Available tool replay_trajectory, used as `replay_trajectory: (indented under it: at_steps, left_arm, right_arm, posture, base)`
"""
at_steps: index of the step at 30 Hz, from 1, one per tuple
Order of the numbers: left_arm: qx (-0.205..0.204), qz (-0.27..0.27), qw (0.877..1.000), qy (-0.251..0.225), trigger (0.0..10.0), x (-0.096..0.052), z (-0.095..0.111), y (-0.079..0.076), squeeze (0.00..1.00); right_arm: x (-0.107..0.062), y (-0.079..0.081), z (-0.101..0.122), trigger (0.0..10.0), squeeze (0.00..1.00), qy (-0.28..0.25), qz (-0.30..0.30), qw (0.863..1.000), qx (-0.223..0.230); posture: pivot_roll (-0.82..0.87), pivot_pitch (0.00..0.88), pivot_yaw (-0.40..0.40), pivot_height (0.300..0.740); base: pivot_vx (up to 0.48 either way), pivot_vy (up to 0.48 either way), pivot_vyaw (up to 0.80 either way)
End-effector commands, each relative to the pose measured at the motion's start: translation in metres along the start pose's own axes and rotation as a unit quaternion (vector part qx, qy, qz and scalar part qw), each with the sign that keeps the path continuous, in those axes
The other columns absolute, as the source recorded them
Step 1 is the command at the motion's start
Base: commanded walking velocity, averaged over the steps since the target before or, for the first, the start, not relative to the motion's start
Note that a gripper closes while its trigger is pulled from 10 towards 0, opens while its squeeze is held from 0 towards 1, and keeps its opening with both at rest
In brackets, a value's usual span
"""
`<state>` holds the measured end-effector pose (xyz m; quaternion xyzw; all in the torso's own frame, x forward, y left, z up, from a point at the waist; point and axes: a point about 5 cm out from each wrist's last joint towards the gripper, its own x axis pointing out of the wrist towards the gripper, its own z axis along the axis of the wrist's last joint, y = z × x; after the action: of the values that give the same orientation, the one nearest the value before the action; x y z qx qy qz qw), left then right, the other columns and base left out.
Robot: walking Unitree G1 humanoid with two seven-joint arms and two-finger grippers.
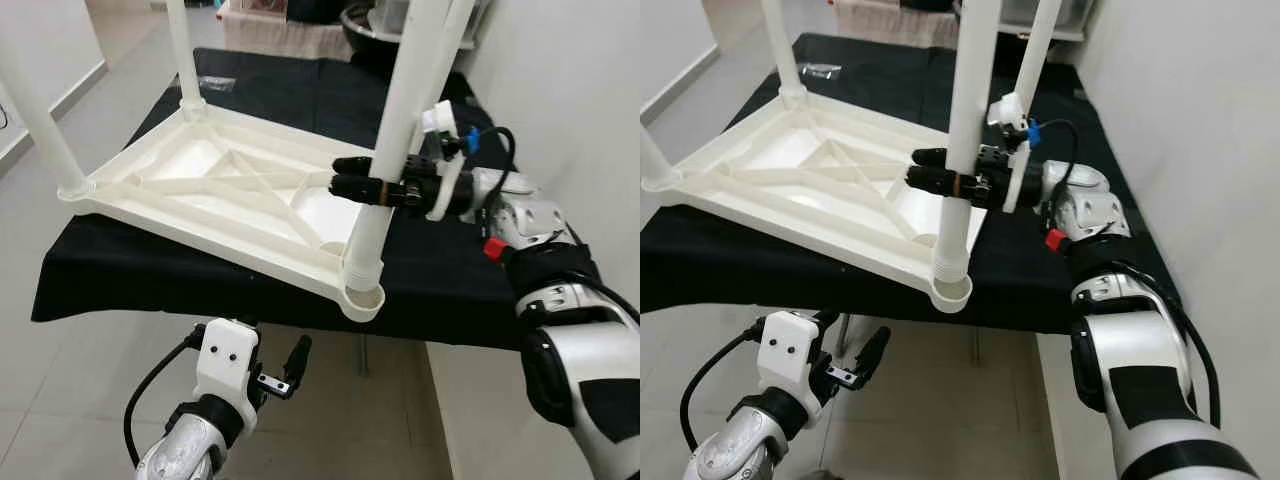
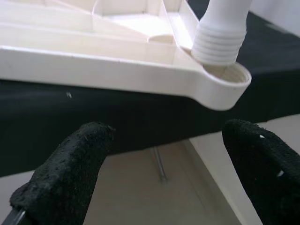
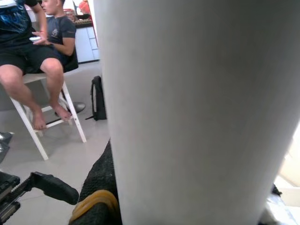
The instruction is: Building children table
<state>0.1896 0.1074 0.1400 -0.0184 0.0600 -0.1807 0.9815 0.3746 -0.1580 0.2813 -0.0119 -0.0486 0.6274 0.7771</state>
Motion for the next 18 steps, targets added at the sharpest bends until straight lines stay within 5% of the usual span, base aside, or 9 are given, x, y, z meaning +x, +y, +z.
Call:
replay_trajectory:
  at_steps: [1,10,18]
  left_arm:
    - [-0.005,-0.002,1.000,0.012,10.0,-0.005,-0.002,0.001,0.00]
    - [0.002,-0.002,1.000,0.024,10.0,-0.012,-0.003,0.005,0.00]
    - [0.006,-0.002,1.000,0.027,10.0,-0.013,-0.002,0.008,0.00]
  right_arm:
    - [-0.005,0.002,0.006,10.0,0.00,-0.021,0.030,0.999,0.001]
    - [-0.010,0.007,-0.001,10.0,0.00,-0.020,0.073,0.997,0.000]
    - [0.003,0.023,-0.014,10.0,0.00,0.008,0.131,0.991,-0.009]
  posture:
    - [0.17,0.188,-0.090,0.740]
    - [0.18,0.153,-0.069,0.740]
    - [0.18,0.146,-0.059,0.740]
  base:
    - [0.000,0.000,0.00]
    - [0.000,0.000,0.00]
    - [0.000,0.000,0.00]
